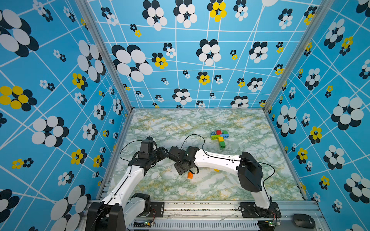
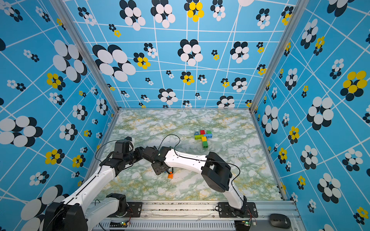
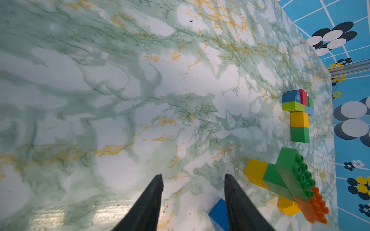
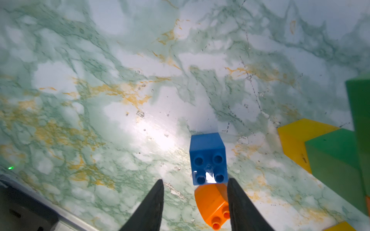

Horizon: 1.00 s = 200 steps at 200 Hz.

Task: Assemble a fork with lego
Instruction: Pick up the lego brick from the center of the board.

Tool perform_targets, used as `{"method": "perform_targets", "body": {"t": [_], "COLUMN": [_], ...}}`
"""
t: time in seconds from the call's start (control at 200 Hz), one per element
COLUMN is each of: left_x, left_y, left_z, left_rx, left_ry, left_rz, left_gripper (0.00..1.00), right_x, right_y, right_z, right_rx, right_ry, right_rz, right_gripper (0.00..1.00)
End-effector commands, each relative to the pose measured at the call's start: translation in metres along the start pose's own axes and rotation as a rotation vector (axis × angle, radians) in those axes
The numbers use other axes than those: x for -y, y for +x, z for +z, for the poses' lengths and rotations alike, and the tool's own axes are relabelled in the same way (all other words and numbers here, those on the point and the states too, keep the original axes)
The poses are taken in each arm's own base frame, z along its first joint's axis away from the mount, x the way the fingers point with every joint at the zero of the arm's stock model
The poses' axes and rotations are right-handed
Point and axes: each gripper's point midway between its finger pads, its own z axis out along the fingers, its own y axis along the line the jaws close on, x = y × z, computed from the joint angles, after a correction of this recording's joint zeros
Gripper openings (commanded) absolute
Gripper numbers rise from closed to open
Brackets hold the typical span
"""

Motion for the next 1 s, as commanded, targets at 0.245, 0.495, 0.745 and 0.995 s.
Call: {"method": "perform_targets", "body": {"t": [0.245, 0.495, 0.745, 0.995], "left_x": [-0.011, -0.010, -0.010, -0.010], "left_y": [0.004, 0.003, 0.003, 0.004], "left_z": [0.003, 0.004, 0.005, 0.004], "left_rx": [-0.015, -0.014, -0.016, -0.018], "left_ry": [-0.034, -0.032, -0.030, -0.028], "left_rz": [-0.015, -0.015, -0.015, -0.014], "left_gripper": [0.53, 0.53, 0.53, 0.53], "right_x": [0.007, 0.008, 0.010, 0.013], "right_y": [-0.001, 0.004, 0.011, 0.011], "right_z": [0.018, 0.023, 0.037, 0.039], "right_rx": [-0.059, -0.088, -0.125, -0.128], "right_ry": [0.011, 0.007, 0.029, 0.050], "right_rz": [0.027, 0.029, 0.023, 0.021], "right_gripper": [0.46, 0.42, 0.37, 0.35]}}
